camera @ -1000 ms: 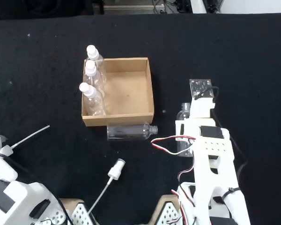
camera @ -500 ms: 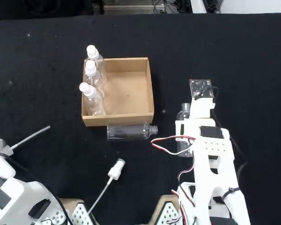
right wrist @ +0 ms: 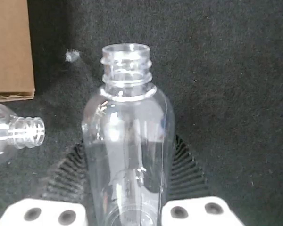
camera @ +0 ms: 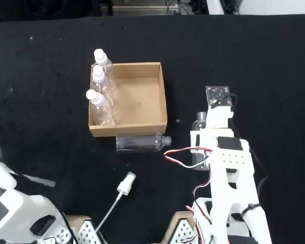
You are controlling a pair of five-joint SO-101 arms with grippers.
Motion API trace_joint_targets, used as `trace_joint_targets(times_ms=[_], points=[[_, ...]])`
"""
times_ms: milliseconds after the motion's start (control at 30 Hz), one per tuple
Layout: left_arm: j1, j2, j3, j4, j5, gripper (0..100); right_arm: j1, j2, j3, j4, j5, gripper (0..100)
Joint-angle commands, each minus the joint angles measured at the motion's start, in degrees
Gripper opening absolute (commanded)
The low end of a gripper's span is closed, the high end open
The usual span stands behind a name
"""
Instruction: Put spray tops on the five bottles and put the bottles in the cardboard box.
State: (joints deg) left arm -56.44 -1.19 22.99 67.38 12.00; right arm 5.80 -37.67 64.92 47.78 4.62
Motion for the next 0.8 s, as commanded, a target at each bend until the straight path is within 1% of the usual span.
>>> trace_joint_targets(times_ms=[0, 33, 100, 167, 300, 367, 500, 667, 767], points=[[1.8, 0.88, -3.47, -2.99, -25.49, 12, 1.41, -2.24, -0.22, -1.05, -0.18, 1.1], [1.8, 1.58, -3.47, -3.69, -29.54, 13, 1.41, -2.24, -0.22, -1.05, -0.18, 1.1], [1.8, 3.43, -3.82, -3.52, -33.41, 16, 1.41, -2.24, -0.22, -1.05, -0.09, 1.1], [1.8, 4.84, -3.91, -3.16, -33.76, 20, 1.41, -2.24, -0.22, -1.05, 0.0, 1.1], [1.8, 6.68, -4.26, -1.58, -33.76, 32, 1.41, -2.24, -0.22, -0.97, 0.0, 1.1], [1.71, 7.3, -4.79, -0.79, -33.76, 35, 1.41, -2.42, 0.22, -1.14, 0.09, 1.1], [1.27, 9.58, -4.7, -0.79, -33.76, 30, 1.41, -2.59, 0.31, -1.14, 0.09, 1.1], [1.63, 12.4, -4.97, -0.35, -33.67, 17, 1.41, -2.59, 0.31, -1.14, 0.0, 1.1], [2.07, 12.48, -5.58, -0.79, -30.07, 13, 1.41, -2.59, 0.31, -1.14, 0.0, 1.1]])
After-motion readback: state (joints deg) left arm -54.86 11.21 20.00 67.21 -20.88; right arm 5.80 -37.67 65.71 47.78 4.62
